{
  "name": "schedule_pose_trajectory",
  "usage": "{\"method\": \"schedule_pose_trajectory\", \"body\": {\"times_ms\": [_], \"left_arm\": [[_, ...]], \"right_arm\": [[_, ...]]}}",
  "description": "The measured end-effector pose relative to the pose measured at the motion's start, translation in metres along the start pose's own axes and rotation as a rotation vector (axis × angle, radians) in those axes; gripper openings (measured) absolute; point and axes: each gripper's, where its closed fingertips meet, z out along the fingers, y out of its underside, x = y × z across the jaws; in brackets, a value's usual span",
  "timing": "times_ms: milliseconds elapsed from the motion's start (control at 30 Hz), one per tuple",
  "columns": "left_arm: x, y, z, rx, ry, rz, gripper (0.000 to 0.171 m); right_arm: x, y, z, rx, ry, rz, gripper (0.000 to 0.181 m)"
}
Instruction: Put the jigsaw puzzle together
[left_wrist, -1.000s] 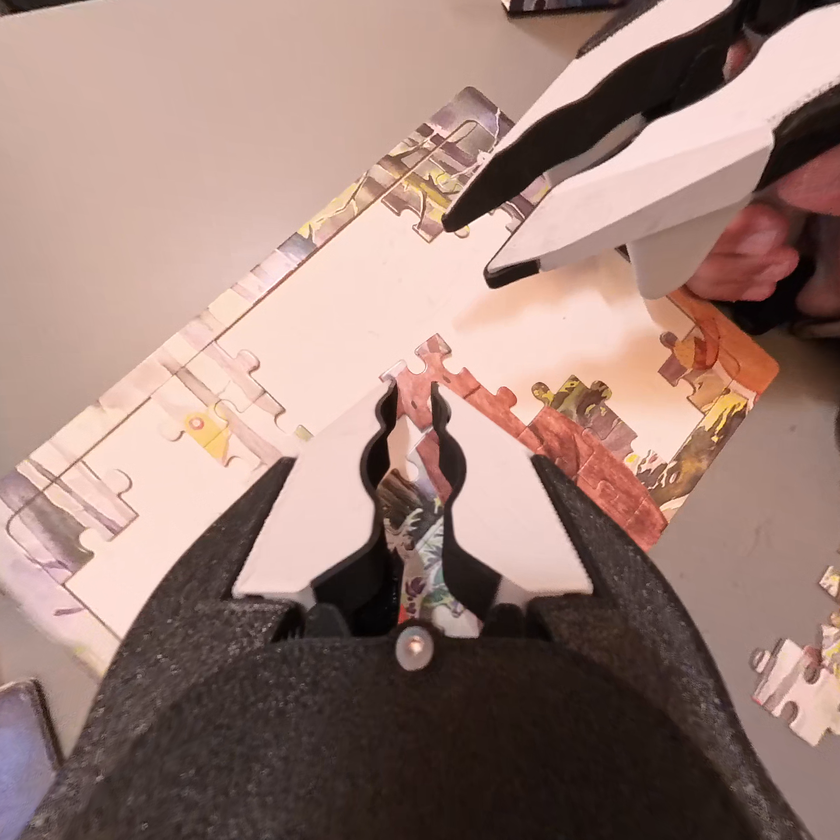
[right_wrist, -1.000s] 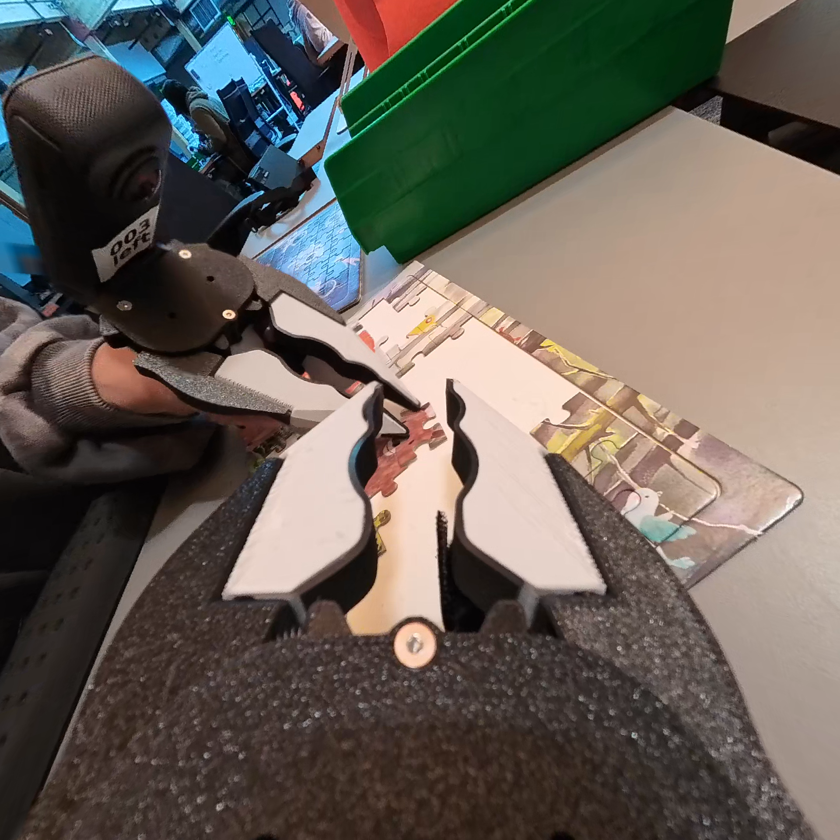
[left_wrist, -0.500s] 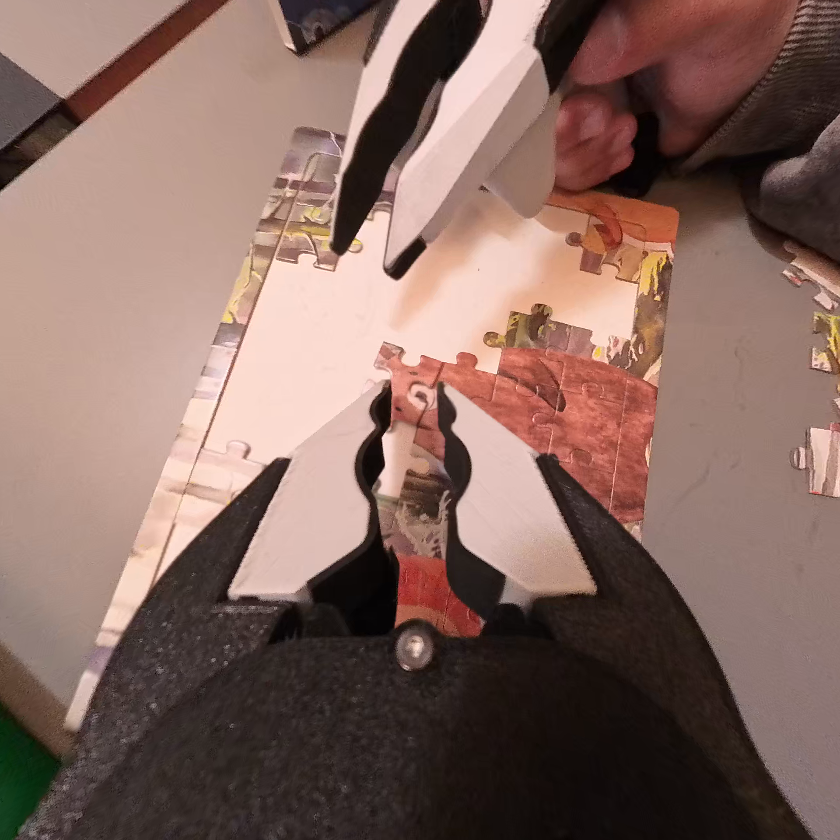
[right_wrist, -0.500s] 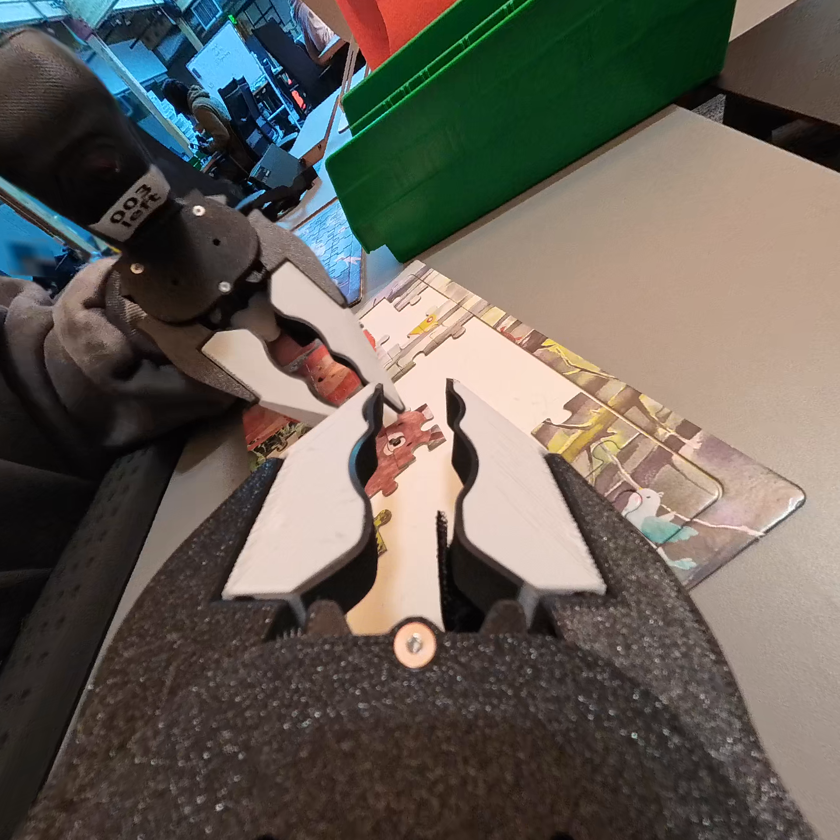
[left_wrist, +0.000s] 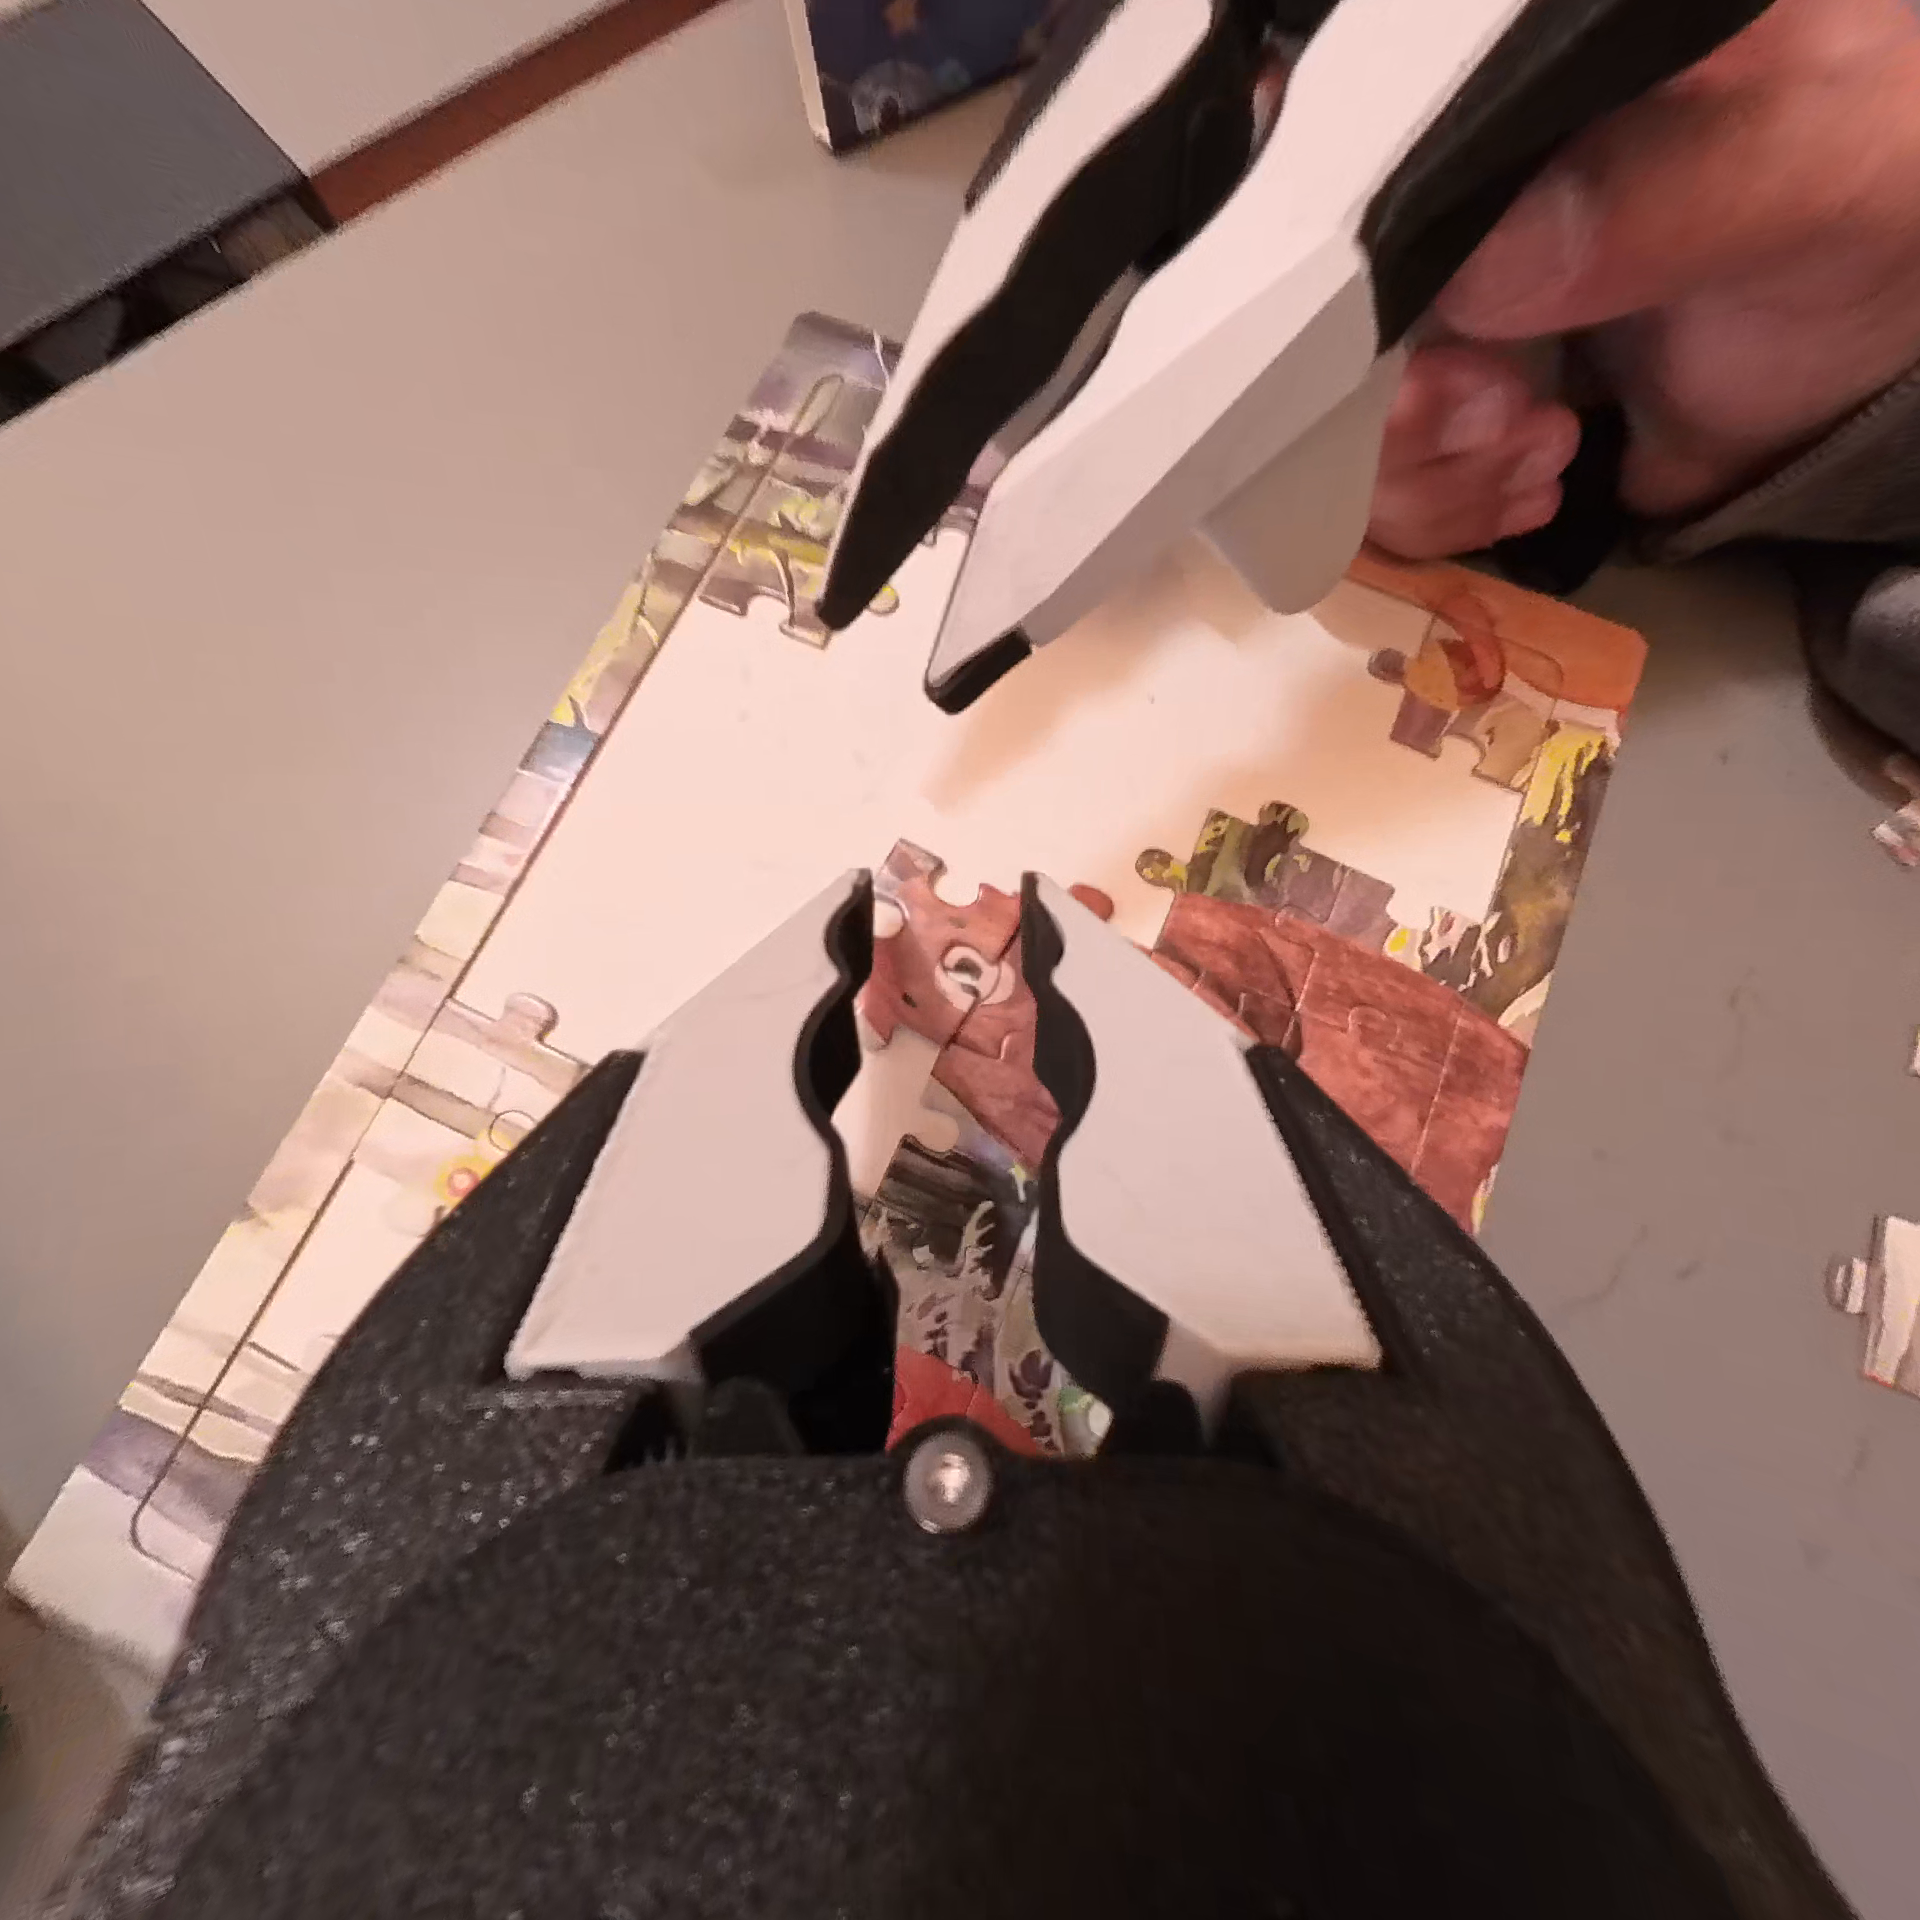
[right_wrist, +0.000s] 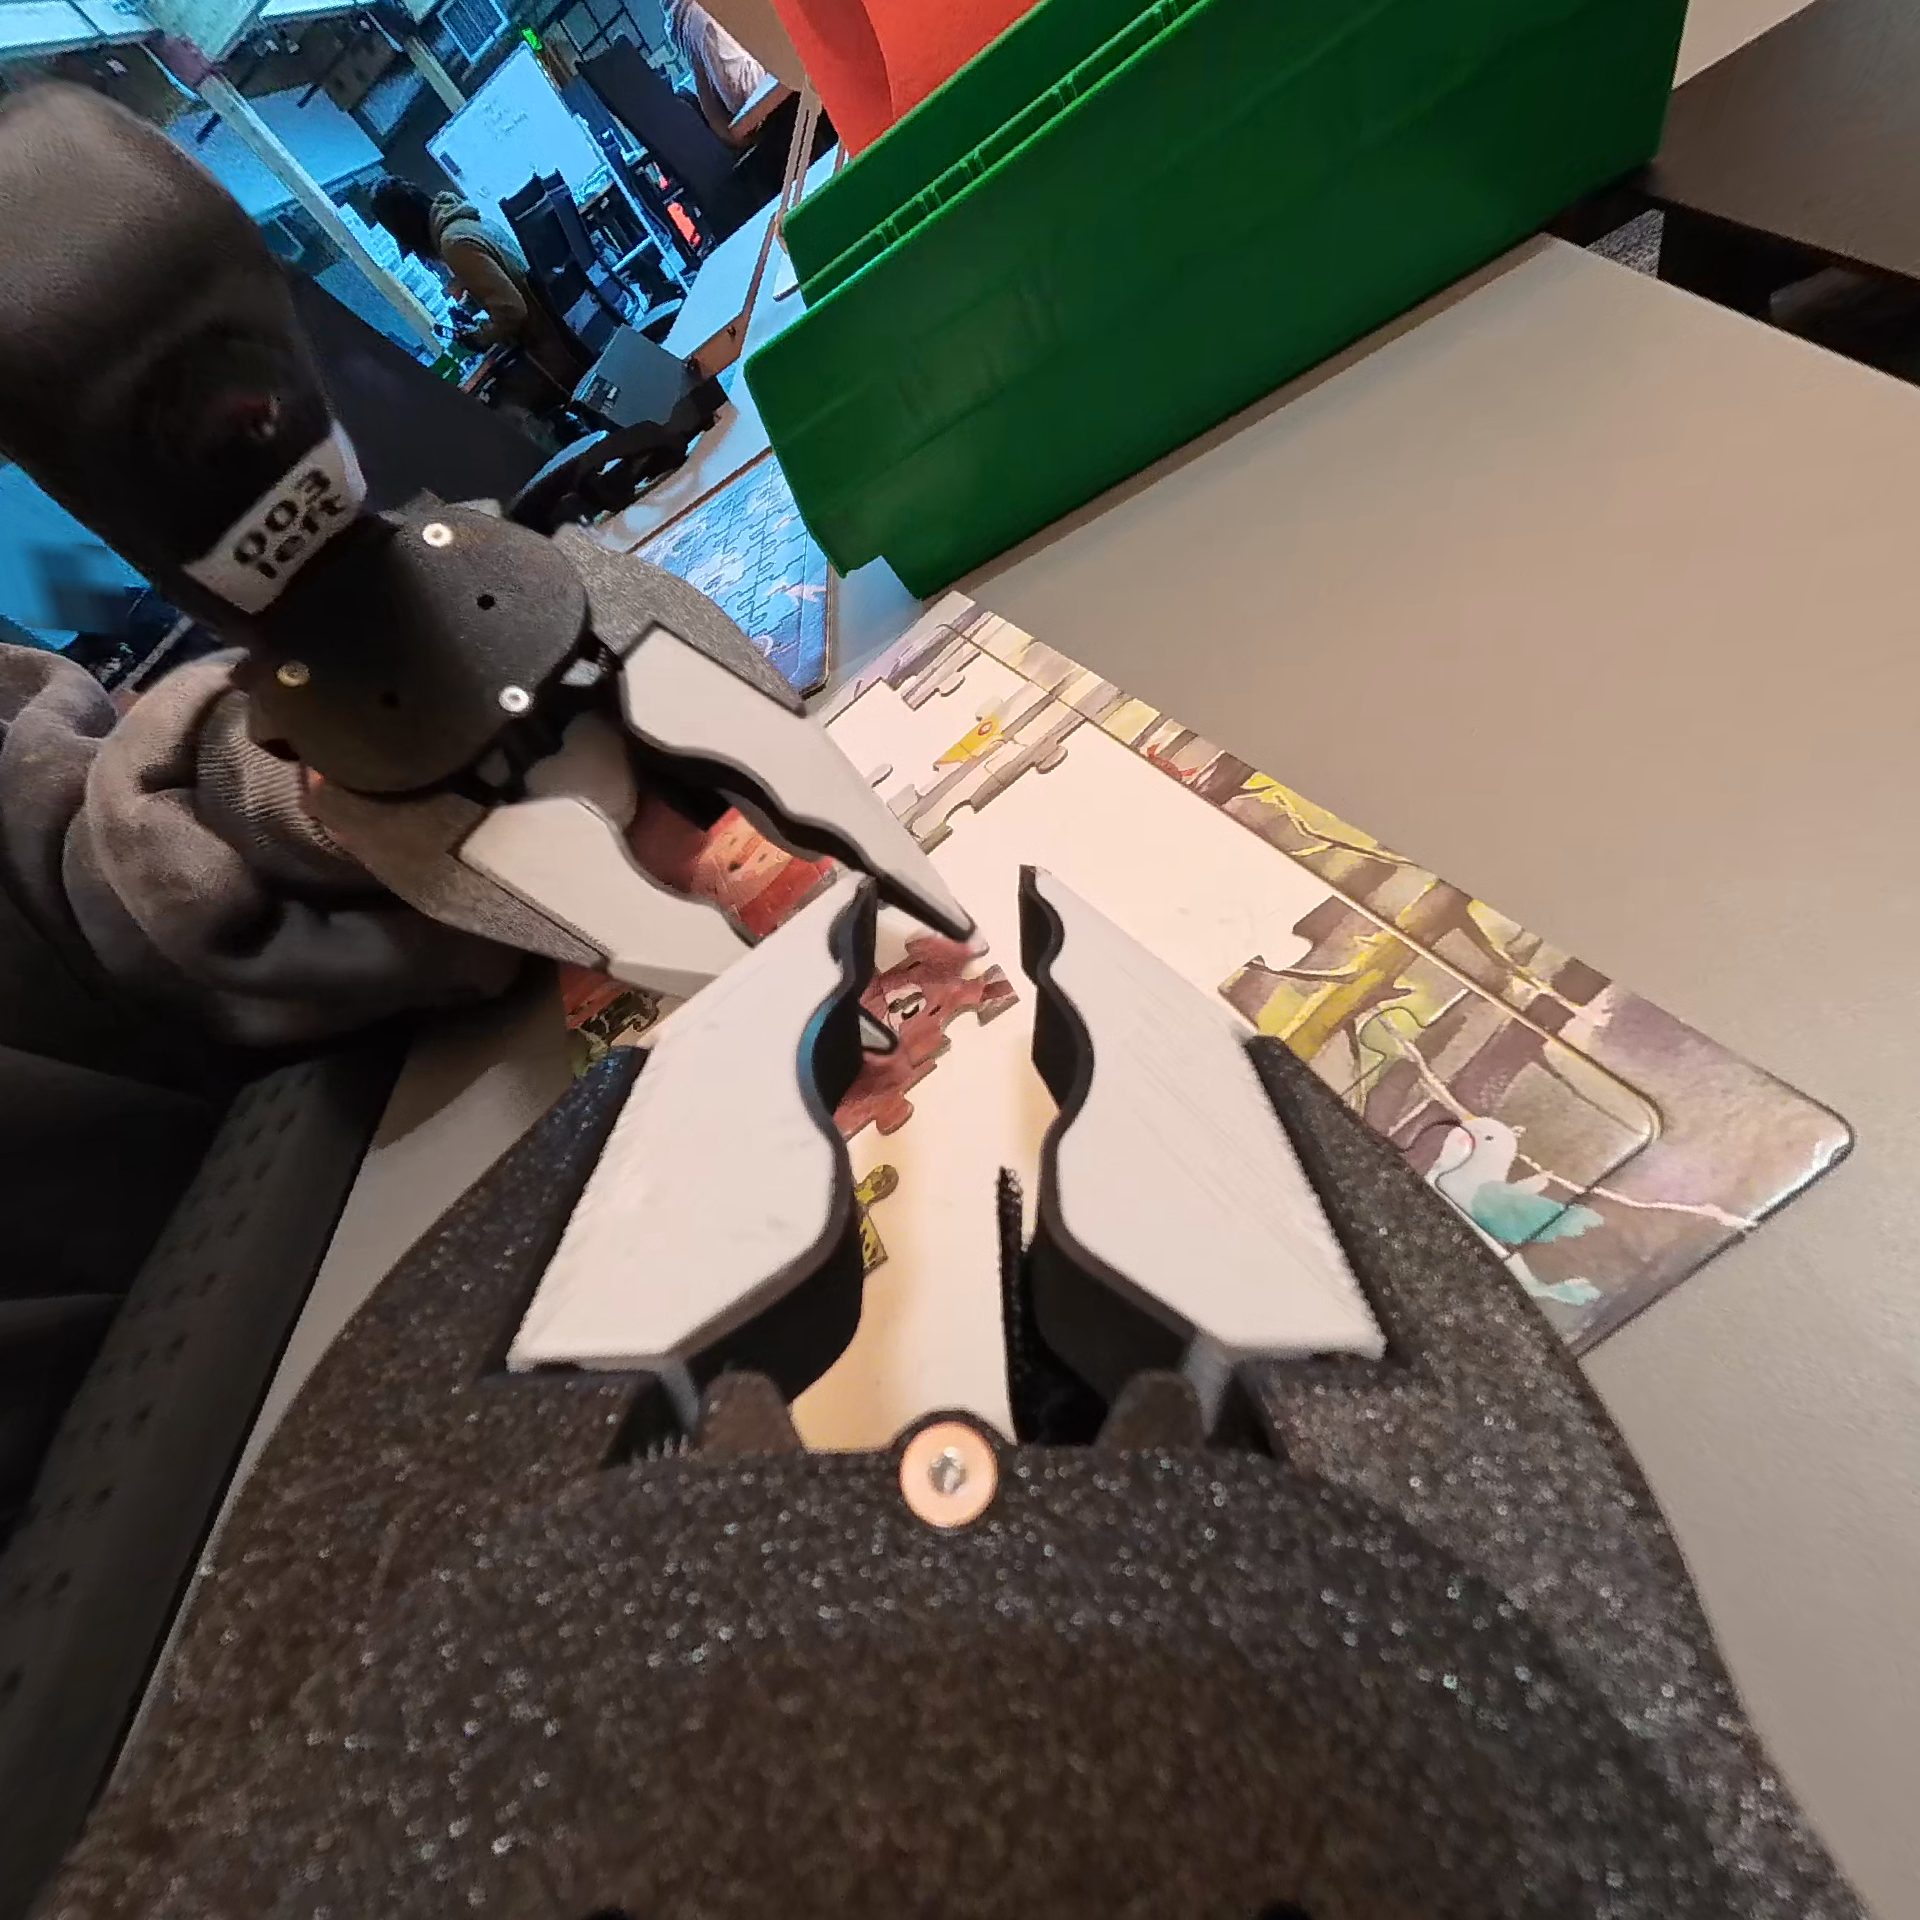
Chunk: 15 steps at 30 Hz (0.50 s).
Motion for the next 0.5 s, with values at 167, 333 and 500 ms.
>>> {"method": "schedule_pose_trajectory", "body": {"times_ms": [167, 333, 500], "left_arm": [[-0.003, 0.004, -0.01, 0.001, 0.043, -0.035, 0.0], [-0.002, 0.009, 0.002, -0.036, 0.046, -0.033, 0.0], [-0.003, 0.009, 0.003, -0.043, 0.023, -0.029, 0.0]], "right_arm": [[0.0, 0.001, 0.001, -0.004, 0.0, 0.0, 0.027], [0.0, 0.0, 0.001, -0.003, 0.0, 0.001, 0.027], [0.0, 0.0, 0.0, -0.002, -0.002, 0.003, 0.027]]}}
